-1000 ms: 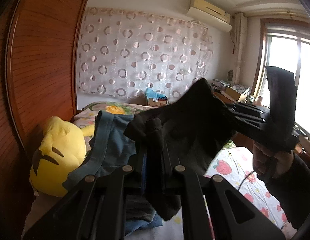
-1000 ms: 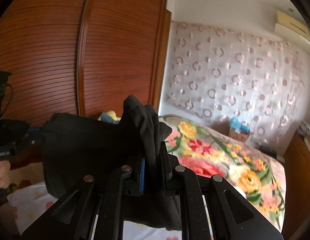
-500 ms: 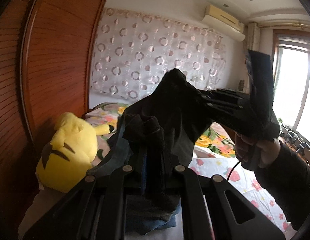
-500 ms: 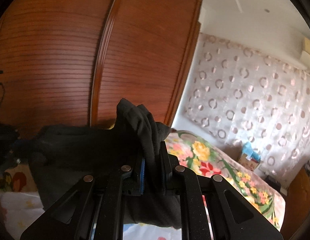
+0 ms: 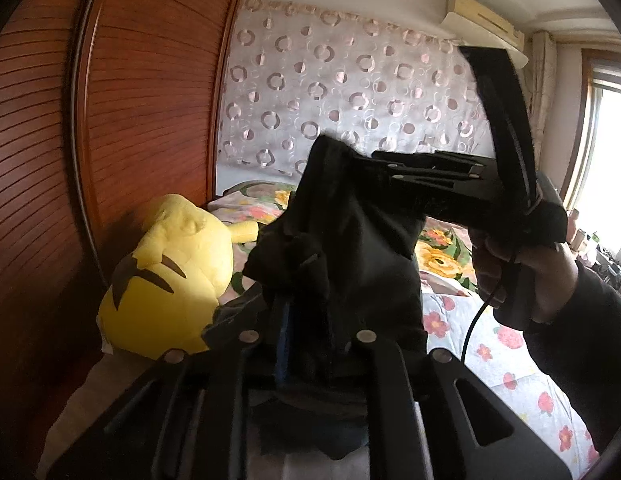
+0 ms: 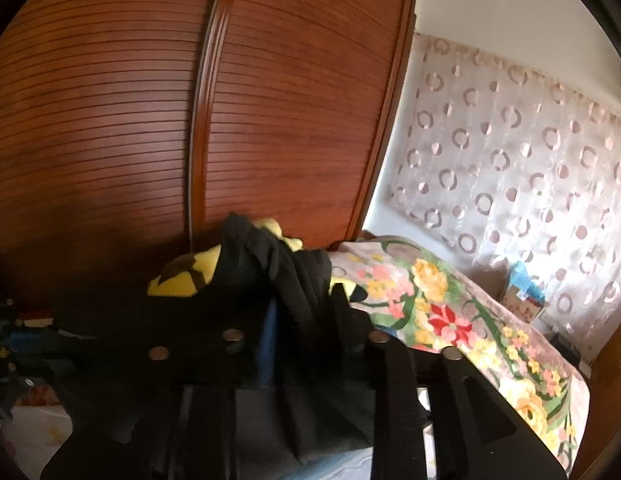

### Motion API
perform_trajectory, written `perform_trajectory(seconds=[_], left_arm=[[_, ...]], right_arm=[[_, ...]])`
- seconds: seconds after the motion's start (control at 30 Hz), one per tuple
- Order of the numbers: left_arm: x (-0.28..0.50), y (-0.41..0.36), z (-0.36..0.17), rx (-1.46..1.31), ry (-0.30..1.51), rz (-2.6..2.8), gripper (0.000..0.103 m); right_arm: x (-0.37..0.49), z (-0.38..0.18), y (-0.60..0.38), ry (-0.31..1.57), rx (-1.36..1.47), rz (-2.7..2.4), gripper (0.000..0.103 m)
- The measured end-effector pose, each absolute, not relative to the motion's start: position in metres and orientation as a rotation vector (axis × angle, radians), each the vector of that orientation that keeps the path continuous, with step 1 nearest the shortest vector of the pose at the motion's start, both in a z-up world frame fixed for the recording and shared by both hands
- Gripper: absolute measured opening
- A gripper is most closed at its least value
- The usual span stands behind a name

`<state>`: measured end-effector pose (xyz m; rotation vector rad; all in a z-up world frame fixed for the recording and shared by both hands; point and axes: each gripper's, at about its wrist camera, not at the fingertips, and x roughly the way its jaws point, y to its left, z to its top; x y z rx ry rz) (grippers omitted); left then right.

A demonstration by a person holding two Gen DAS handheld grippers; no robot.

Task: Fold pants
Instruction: 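Lower the held black pants onto the folded blue jeans stack with both tools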

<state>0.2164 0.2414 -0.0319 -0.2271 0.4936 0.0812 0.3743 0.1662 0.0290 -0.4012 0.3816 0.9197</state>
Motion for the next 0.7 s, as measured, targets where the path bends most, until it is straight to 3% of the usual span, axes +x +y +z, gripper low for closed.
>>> perform_trajectory(seconds=[0.07, 0.23, 0.33, 0.4, 0.7], left_arm=[[0.214, 0.243, -0.03, -0.23, 0.488, 0.087, 0.021], [0.212, 0.239, -0.022, -0.204, 0.466, 0.098, 0.033], [0.213, 0.235, -0.02, -0.19, 0.459, 0.089, 0.034], [0.215, 0.23, -0.02, -0.172, 0.465, 0.082, 0.034], [0.232, 0.217, -0.063, -0.14, 0.617, 0.085, 0.035]], right_arm=[[0.373, 0.033, 0.16, 0.369, -0.382, 0.922, 0.052], [0.376, 0.035, 0.141, 0.419, -0.329, 0.956, 0.052], [0.377, 0.029, 0.131, 0.454, -0.316, 0.983, 0.049], [0.379, 0.022, 0.127, 0.492, -0.308, 1.003, 0.039], [0.403, -0.015, 0.124, 0.605, -0.307, 0.916, 0.039]])
